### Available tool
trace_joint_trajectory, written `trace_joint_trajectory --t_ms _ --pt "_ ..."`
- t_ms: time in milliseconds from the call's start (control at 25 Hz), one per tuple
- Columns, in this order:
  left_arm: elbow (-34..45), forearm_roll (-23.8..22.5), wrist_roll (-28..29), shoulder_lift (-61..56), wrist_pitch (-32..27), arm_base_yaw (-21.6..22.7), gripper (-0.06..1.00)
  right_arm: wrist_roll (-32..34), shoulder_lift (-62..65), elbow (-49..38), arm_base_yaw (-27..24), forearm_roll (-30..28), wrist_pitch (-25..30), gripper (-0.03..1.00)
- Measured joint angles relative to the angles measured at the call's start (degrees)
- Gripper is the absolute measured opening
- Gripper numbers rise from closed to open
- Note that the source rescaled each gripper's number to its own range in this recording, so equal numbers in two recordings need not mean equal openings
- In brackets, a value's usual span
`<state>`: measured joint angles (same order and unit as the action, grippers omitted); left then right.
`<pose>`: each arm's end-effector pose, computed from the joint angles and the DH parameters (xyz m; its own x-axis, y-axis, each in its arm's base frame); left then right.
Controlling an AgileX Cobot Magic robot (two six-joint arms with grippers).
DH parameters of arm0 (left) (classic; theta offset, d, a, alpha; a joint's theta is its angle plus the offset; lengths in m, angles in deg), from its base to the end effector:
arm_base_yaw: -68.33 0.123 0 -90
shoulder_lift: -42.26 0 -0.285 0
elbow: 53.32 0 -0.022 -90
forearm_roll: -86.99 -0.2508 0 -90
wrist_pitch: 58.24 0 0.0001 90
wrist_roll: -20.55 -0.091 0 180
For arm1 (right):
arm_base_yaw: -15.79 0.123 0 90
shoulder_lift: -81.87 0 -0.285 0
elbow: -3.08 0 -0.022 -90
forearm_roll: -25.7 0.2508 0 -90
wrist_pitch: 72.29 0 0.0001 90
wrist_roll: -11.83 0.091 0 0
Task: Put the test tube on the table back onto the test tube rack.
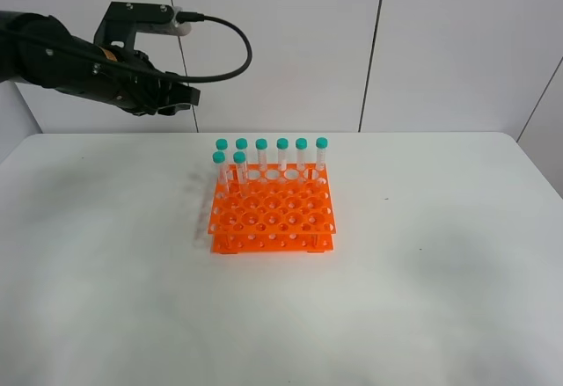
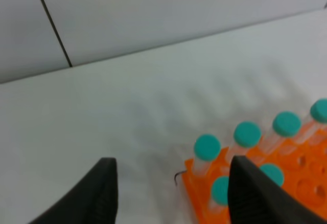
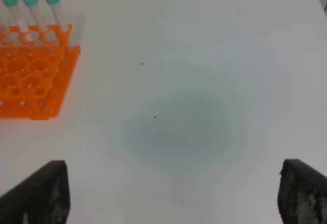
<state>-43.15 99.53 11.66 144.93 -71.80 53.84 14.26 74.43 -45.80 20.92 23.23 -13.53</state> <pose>0.3625 -0.0985 0.2704 -0.5861 0.0919 -0.8050 0.2563 0.9636 -0.0766 -0.0034 -0.0037 0.2787 -0.4229 -0.0179 -0.9060 -0.0476 0.9989 0.0026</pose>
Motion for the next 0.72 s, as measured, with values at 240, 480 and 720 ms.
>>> trace_joint_trajectory --t_ms 240,480,720 --pt "5.78 17.4 -21.09 -1.91 -0.96 6.33 0.38 0.0 0.0 0.0 0.0 0.05 0.0 0.99" --pt "15.11 17.45 -22.32 -8.23 -0.5 12.03 0.38 0.0 0.0 0.0 0.0 0.05 0.0 0.99" --pt "23.09 16.92 -22.32 -16.53 0.89 13.17 0.38 0.0 0.0 0.0 0.0 0.05 0.0 0.99"
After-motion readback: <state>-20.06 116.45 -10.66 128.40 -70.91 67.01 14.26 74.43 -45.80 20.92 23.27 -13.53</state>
